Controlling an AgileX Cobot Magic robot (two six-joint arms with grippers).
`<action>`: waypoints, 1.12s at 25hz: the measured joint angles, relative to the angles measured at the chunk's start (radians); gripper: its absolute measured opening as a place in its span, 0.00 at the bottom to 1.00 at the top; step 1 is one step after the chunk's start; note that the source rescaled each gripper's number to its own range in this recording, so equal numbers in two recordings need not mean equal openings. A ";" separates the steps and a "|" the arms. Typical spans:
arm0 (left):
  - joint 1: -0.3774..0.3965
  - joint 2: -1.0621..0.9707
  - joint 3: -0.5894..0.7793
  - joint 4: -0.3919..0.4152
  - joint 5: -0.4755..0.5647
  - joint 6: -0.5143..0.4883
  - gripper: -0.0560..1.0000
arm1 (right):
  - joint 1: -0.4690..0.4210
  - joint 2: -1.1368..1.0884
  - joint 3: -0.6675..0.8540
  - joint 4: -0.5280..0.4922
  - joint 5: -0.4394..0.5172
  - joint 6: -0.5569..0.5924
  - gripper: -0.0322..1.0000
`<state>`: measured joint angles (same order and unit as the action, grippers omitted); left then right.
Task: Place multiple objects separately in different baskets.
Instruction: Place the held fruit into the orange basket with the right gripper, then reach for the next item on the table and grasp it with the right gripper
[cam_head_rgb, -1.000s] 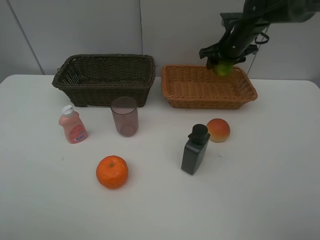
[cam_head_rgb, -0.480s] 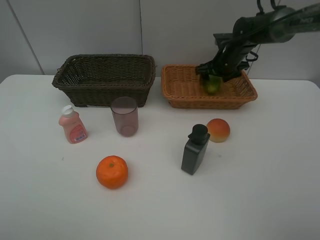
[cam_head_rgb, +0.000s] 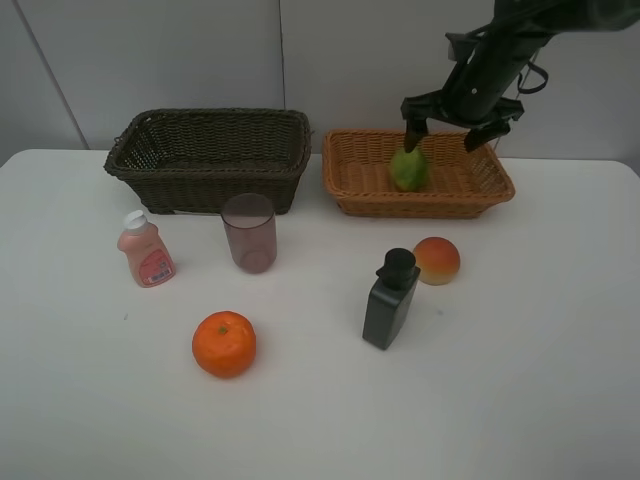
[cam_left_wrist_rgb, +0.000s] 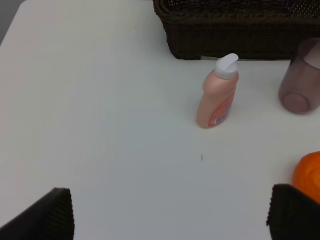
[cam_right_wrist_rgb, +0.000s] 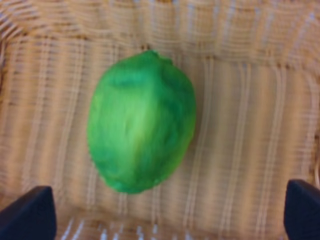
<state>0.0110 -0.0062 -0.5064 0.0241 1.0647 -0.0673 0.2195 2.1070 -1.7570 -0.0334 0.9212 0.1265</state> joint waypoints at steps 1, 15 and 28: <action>0.000 0.000 0.000 0.000 0.000 0.000 1.00 | 0.002 -0.015 0.001 -0.001 0.031 0.015 0.98; 0.000 0.000 0.000 0.000 0.000 0.000 1.00 | 0.023 -0.293 0.480 -0.035 -0.074 0.189 0.98; 0.000 0.000 0.000 0.000 0.000 0.000 1.00 | 0.141 -0.262 0.550 -0.061 -0.157 0.343 0.98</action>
<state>0.0110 -0.0062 -0.5064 0.0241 1.0647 -0.0673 0.3601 1.8453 -1.2074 -0.0944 0.7643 0.4695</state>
